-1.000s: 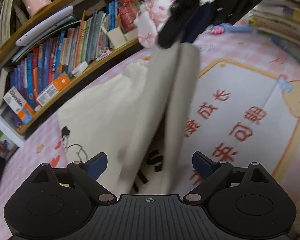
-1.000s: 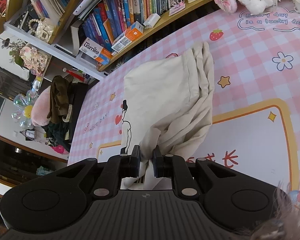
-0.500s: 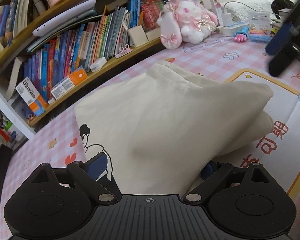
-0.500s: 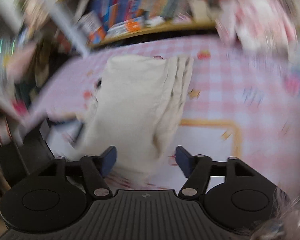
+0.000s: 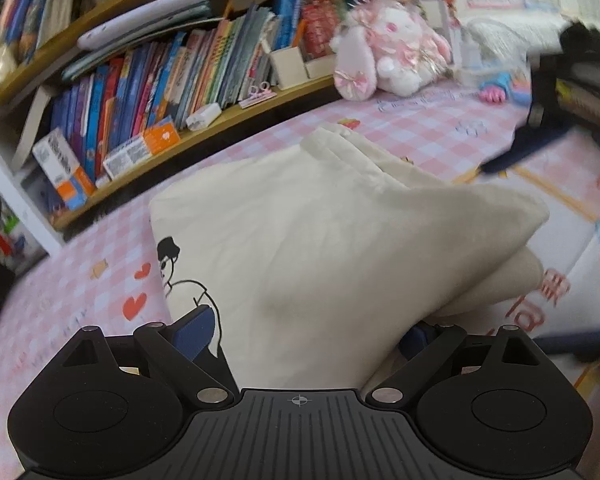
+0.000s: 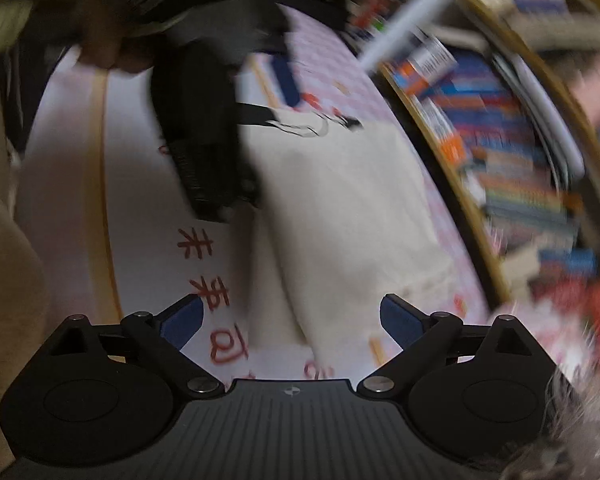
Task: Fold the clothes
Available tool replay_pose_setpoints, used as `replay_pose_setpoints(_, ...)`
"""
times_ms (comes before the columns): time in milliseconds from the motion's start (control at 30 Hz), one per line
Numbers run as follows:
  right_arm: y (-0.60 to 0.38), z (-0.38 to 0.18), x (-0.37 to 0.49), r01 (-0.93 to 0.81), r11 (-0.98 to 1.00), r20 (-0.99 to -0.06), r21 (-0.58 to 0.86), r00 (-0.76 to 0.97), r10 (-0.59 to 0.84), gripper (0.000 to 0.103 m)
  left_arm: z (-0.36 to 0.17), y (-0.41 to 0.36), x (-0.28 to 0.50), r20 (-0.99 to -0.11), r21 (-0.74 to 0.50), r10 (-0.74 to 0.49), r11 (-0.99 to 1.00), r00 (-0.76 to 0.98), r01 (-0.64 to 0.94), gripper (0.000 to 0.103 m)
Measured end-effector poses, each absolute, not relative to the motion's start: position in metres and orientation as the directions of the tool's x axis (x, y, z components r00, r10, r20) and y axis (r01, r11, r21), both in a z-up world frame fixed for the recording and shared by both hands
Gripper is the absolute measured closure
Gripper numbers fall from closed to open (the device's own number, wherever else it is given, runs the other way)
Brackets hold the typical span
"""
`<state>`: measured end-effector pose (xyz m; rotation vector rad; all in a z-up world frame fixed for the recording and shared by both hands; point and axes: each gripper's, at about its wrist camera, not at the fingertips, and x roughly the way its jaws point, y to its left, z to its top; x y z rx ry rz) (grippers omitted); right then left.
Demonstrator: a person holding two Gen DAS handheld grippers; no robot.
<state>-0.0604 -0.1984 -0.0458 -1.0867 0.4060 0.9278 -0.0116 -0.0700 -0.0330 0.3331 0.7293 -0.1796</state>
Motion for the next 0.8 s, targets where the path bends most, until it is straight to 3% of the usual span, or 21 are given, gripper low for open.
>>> replay_pose_setpoints(67,-0.188,-0.058,-0.062,-0.76,0.133,-0.656,-0.636,0.623,0.426,0.01,-0.031,-0.065,-0.012,-0.68,0.196,-0.058,0.946,0.731,0.258,0.009)
replay_pose_setpoints(100,-0.184,-0.064,-0.061,-0.735,0.13,-0.639,-0.666,0.652,0.408,0.021,-0.033,-0.065,-0.015,-0.678,0.2,-0.058,0.945,0.733,0.26,0.009)
replay_pose_setpoints(133,-0.181,-0.067,-0.059,-0.708,0.127,-0.622,-0.695,0.68,0.387,0.05,-0.034,-0.065,-0.019,-0.674,0.213,-0.057,0.94,0.736,0.267,0.009)
replay_pose_setpoints(200,-0.177,-0.068,-0.053,-0.671,0.127,-0.599,-0.731,0.719,0.351,0.075,-0.037,-0.068,-0.027,-0.665,0.244,-0.054,0.927,0.745,0.285,0.009)
replay_pose_setpoints(400,-0.178,-0.03,-0.032,-0.717,0.252,-0.615,-0.65,0.69,0.38,0.081,-0.054,-0.081,-0.058,-0.646,0.399,-0.033,0.837,0.762,0.374,0.012)
replay_pose_setpoints(467,-0.177,-0.024,-0.029,-0.714,0.263,-0.609,-0.649,0.695,0.382,0.081,-0.062,-0.083,-0.063,-0.65,0.441,-0.006,0.811,0.76,0.384,0.018)
replay_pose_setpoints(633,-0.175,-0.015,-0.026,-0.72,0.284,-0.61,-0.633,0.69,0.391,0.082,-0.072,-0.08,-0.061,-0.617,0.544,0.093,0.768,0.782,0.338,0.045)
replay_pose_setpoints(800,-0.179,-0.01,-0.021,-0.725,0.308,-0.615,-0.616,0.687,0.387,0.082,-0.075,-0.068,-0.055,-0.584,0.596,0.151,0.747,0.797,0.295,0.048)
